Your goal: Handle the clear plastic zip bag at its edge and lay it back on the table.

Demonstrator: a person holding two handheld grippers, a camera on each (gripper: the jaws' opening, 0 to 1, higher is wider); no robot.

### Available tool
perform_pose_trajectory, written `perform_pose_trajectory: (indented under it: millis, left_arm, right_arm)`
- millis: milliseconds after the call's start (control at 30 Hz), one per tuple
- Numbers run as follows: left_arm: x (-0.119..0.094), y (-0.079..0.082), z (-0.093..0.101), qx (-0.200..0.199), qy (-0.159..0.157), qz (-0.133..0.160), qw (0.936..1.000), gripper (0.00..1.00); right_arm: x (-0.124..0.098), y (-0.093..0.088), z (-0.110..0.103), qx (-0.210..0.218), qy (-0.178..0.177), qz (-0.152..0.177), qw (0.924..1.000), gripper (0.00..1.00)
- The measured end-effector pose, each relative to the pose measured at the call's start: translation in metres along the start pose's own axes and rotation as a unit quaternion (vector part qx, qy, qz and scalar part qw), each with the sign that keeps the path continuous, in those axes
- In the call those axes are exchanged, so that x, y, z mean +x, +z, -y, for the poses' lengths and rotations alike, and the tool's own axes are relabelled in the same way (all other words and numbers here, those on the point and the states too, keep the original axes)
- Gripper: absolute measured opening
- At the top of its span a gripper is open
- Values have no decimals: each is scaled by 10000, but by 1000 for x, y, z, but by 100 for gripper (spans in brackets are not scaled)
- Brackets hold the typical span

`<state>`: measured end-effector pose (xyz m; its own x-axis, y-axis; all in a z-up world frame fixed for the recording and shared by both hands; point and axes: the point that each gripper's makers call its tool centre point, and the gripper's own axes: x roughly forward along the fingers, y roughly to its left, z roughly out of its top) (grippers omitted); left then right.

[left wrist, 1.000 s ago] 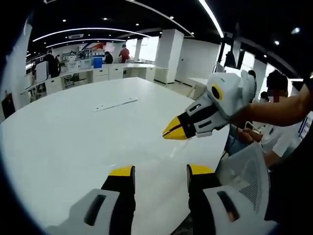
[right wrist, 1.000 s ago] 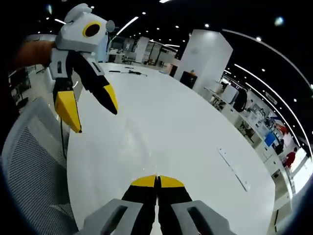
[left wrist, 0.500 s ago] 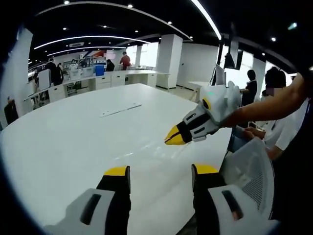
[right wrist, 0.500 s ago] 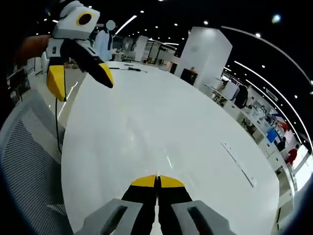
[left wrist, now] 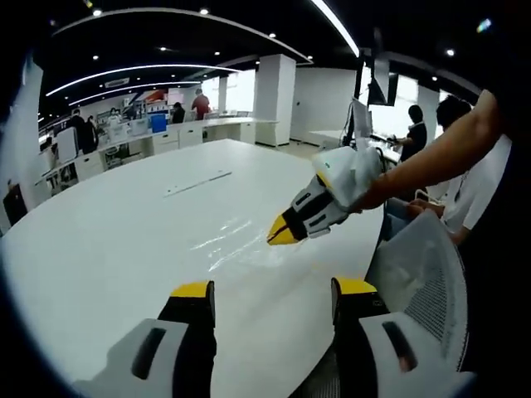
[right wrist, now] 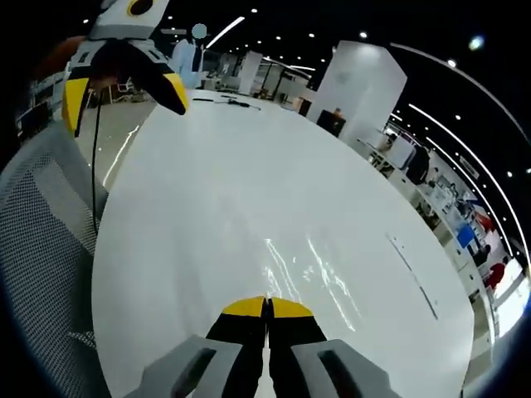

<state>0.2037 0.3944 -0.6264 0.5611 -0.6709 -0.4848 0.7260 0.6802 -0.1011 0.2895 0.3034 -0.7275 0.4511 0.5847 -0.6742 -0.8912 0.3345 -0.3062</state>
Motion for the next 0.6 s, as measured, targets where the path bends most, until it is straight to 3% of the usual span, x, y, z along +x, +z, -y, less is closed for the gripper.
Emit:
perform_pose_trajectory:
  millis: [400,600]
  left_arm:
    - [-4,-8,-1,-47,30,-30,10000,56]
    - [-2,-7,0,62,-28,-24,10000,57]
  right_arm:
    - [4,-7,-14,175,132,-100,9997,0]
    - [-3,-5,-13,551,136,9,9984,5]
